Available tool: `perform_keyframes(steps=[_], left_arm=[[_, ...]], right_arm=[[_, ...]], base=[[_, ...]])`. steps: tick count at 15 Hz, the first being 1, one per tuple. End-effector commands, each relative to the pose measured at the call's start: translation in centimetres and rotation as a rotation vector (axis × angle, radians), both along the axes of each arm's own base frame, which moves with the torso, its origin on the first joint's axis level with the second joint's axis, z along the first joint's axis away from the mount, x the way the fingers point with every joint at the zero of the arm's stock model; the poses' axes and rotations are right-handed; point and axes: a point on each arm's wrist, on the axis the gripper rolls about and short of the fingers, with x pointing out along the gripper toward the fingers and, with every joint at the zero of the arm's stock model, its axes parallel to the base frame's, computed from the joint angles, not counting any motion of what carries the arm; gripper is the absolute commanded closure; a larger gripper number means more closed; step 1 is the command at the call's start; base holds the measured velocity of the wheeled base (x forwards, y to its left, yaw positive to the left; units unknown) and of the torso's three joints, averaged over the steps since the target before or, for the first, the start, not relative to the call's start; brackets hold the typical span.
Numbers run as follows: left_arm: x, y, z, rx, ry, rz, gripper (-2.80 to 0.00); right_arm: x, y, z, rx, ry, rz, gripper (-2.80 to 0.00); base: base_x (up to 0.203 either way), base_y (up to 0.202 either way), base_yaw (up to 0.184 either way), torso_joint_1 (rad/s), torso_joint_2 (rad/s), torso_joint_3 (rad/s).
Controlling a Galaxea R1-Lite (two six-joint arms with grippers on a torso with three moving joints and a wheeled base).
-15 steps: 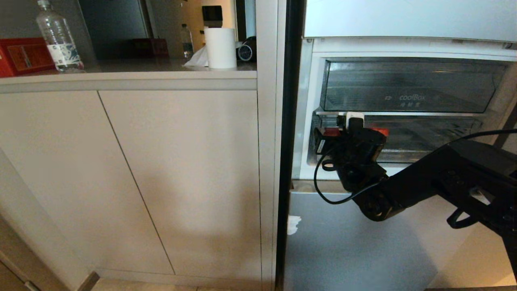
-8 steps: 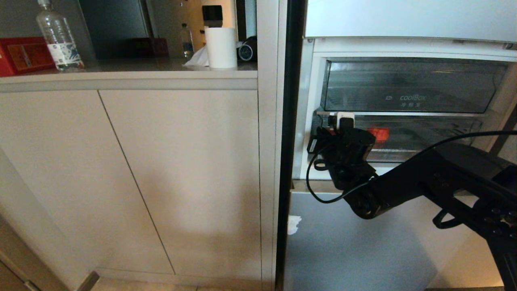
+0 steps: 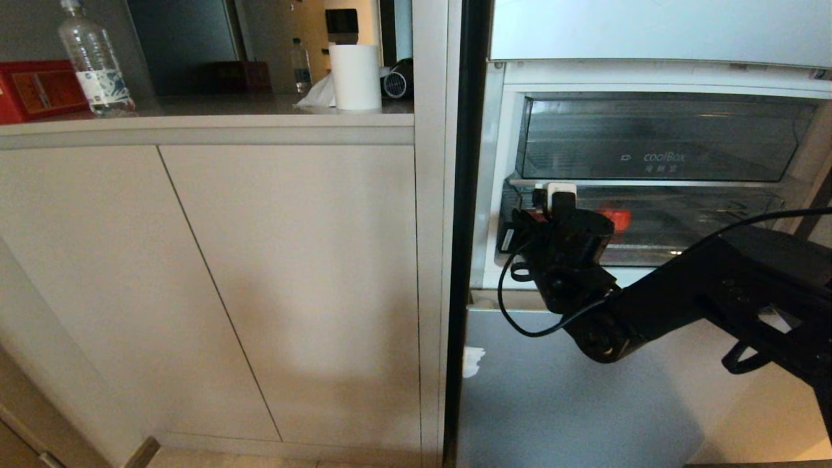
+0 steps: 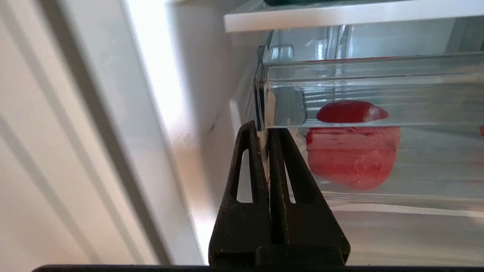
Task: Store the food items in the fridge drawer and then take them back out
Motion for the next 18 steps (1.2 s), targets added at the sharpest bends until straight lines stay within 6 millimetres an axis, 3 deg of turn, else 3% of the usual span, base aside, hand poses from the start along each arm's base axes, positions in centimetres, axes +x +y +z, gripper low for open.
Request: perform_keyframes(steps=[1, 6, 13, 16, 17, 18], left_arm=[[0.0, 0.0, 0.0, 0.000, 0.001, 0.000, 0.00], [0.0, 0.0, 0.0, -0.001, 0.003, 0.000, 0.00], [0.0, 0.0, 0.0, -0.001, 0.001, 0.000, 0.00], [0.0, 0.0, 0.0, 0.000, 0.002, 0.000, 0.00], [0.0, 0.0, 0.0, 0.000, 0.002, 0.000, 0.00], [0.0, 0.0, 0.0, -0.001, 0.001, 0.000, 0.00]], right_arm=[[-2.4, -1.0, 1.4, 0.001, 0.007, 0.001, 0.00], [-6.6, -1.9, 1.5, -0.016, 0.052, 0.032, 0.00], [-8.8, -1.8, 0.9, -0.020, 0.092, 0.067, 0.00], [-8.9, -1.8, 0.9, -0.022, 0.094, 0.067, 0.00], [-8.9, -1.8, 0.8, -0.023, 0.095, 0.066, -2.80], [-8.9, -1.8, 0.9, -0.022, 0.094, 0.067, -2.80]], base=[[0.000, 0.000, 0.000, 0.000, 0.00, 0.000], [0.000, 0.000, 0.000, 0.000, 0.00, 0.000], [0.000, 0.000, 0.000, 0.000, 0.00, 0.000], [0.000, 0.000, 0.000, 0.000, 0.00, 0.000], [0.000, 0.000, 0.000, 0.000, 0.00, 0.000], [0.000, 0.000, 0.000, 0.000, 0.00, 0.000]])
